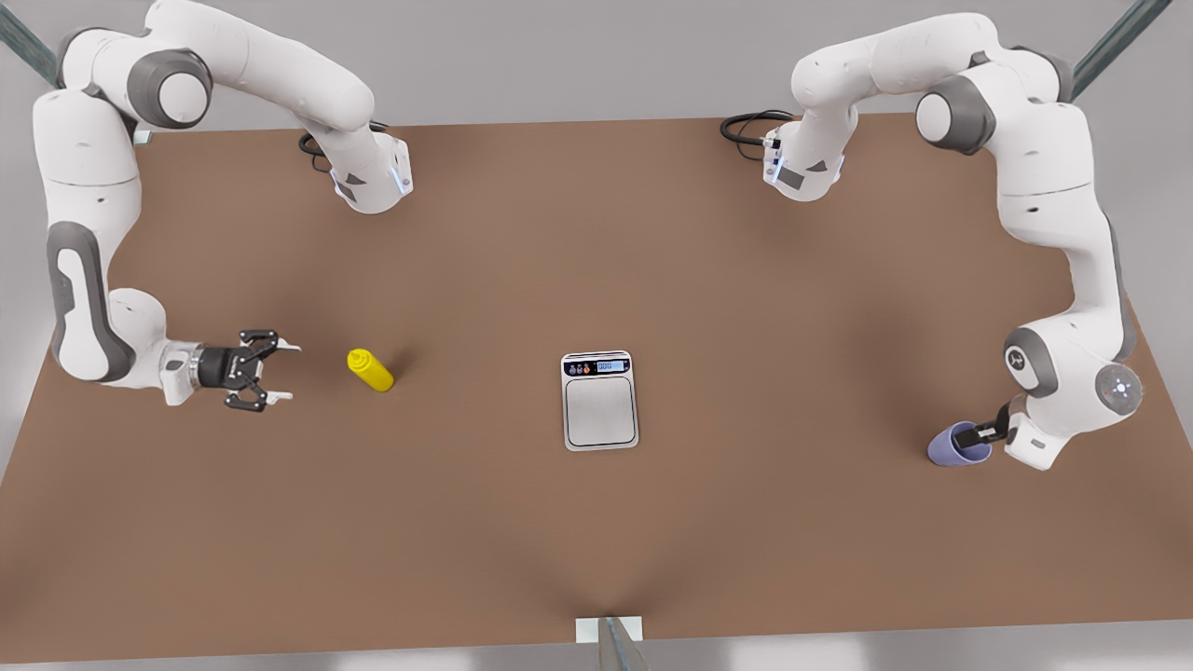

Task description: Move cup to the weight, pick up sauce bottle, pour sauce

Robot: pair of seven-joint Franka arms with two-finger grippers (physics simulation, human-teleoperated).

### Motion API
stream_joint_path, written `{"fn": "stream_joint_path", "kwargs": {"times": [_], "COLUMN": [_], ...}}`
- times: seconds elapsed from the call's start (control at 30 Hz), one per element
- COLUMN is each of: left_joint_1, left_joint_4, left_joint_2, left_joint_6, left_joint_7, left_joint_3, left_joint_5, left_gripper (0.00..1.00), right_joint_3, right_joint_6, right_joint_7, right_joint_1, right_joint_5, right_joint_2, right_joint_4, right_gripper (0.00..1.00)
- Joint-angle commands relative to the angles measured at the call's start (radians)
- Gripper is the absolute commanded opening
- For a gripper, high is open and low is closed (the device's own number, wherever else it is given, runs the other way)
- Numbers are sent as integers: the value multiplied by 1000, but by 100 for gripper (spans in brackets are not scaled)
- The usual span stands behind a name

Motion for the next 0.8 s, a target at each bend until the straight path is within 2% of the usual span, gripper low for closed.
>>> {"fn": "stream_joint_path", "kwargs": {"times": [0.0, 0.07, 0.17, 0.23, 0.27, 0.4, 0.5, 0.77], "left_joint_1": [0, 0, 0, 0, 0, -1, -6, -23], "left_joint_4": [0, 1, 1, 1, 0, 1, 1, 18], "left_joint_2": [6, 14, 17, 17, 18, 17, 18, 15], "left_joint_6": [0, 0, 0, 0, 0, -2, 0, -3], "left_joint_7": [0, -2, -2, -2, -2, -3, -26, -26], "left_joint_3": [0, -3, -3, -3, -3, -3, -3, -5], "left_joint_5": [0, -1, -1, -1, -1, -1, -1, -27], "left_gripper": [91, 58, 55, 45, 35, 32, 21, 21], "right_joint_3": [0, 0, -2, -2, -2, -2, 0, -2], "right_joint_6": [2, 2, 8, 9, 9, 26, 55, 90], "right_joint_7": [0, -8, -90, -123, -123, -130, -163, -183], "right_joint_1": [5, 20, 44, 44, 44, 62, 88, 113], "right_joint_5": [-2, -3, -6, -12, -15, -17, -6, 12], "right_joint_2": [0, 23, 66, 71, 77, 79, 94, 108], "right_joint_4": [0, -2, -3, -8, -12, -26, -48, -58], "right_gripper": [100, 100, 100, 100, 100, 100, 100, 100]}}
